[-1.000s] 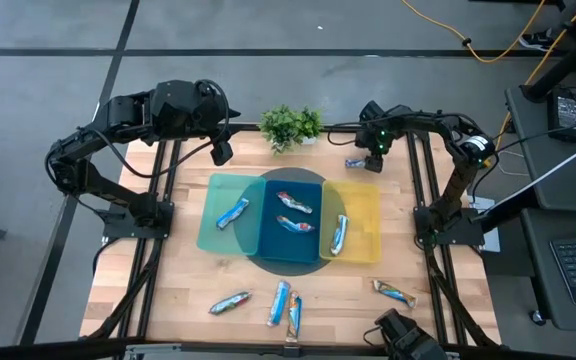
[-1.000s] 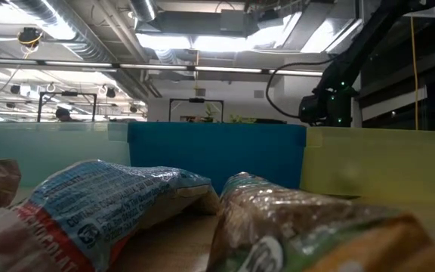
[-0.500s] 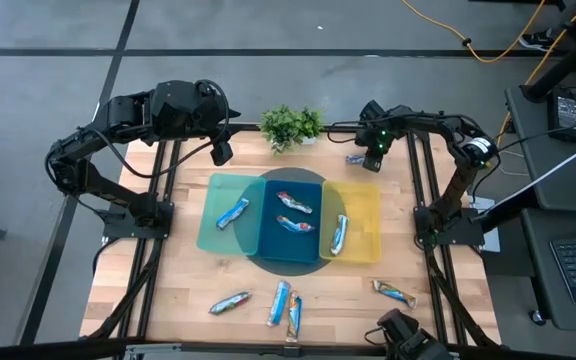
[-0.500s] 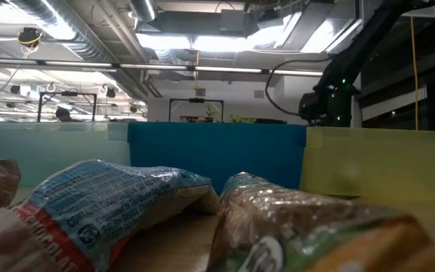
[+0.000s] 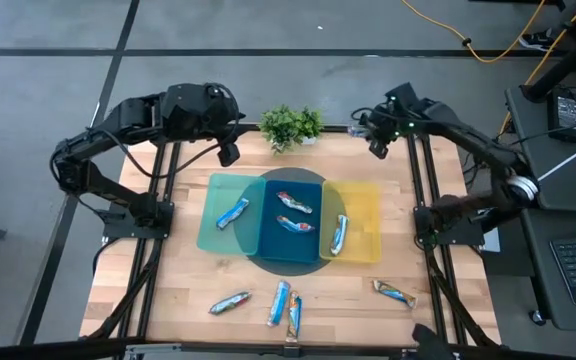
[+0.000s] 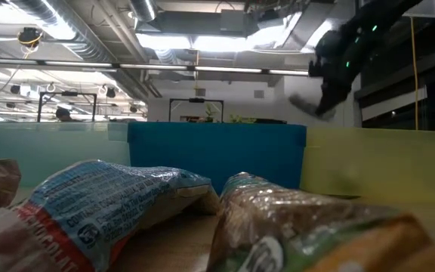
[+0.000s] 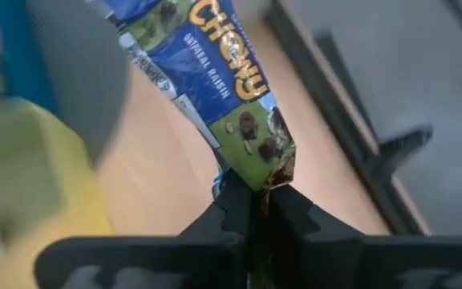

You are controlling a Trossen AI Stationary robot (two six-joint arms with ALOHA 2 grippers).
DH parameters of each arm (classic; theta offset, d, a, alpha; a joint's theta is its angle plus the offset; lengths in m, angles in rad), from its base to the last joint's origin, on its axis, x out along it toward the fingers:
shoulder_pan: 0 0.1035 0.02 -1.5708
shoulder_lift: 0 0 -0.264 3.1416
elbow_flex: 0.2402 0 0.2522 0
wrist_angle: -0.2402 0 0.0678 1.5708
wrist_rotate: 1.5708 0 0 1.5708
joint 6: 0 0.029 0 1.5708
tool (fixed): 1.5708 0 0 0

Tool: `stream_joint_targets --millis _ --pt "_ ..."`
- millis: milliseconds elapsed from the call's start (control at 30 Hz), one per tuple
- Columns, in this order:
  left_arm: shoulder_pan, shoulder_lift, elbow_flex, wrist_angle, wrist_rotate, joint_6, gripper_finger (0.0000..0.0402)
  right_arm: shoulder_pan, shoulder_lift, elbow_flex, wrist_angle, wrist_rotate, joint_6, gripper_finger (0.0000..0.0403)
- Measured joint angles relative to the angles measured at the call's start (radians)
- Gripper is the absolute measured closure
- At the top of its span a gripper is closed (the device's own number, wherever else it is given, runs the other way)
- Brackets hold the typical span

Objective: Pick and place Granola Bars by type
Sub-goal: Put the blue granola bar into the green bin

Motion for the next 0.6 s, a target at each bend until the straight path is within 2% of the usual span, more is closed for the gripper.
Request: stream_joint_targets --millis 167,333,600 --pt "0.000 0.013 -0.047 0.095 0.004 0.022 0.0258 0.050 -0.141 0.001 0.068 -0.084 0.134 0.0367" --pt "0.000 0.018 -0.076 0.225 0.006 0.084 0.0258 0.127 -0.232 0.002 0.183 -0.144 0.262 0.0375" --pt "0.019 0.037 -0.078 0.332 0.055 0.095 0.0258 0.301 -0.252 0.002 0.436 -0.130 0.409 0.0372"
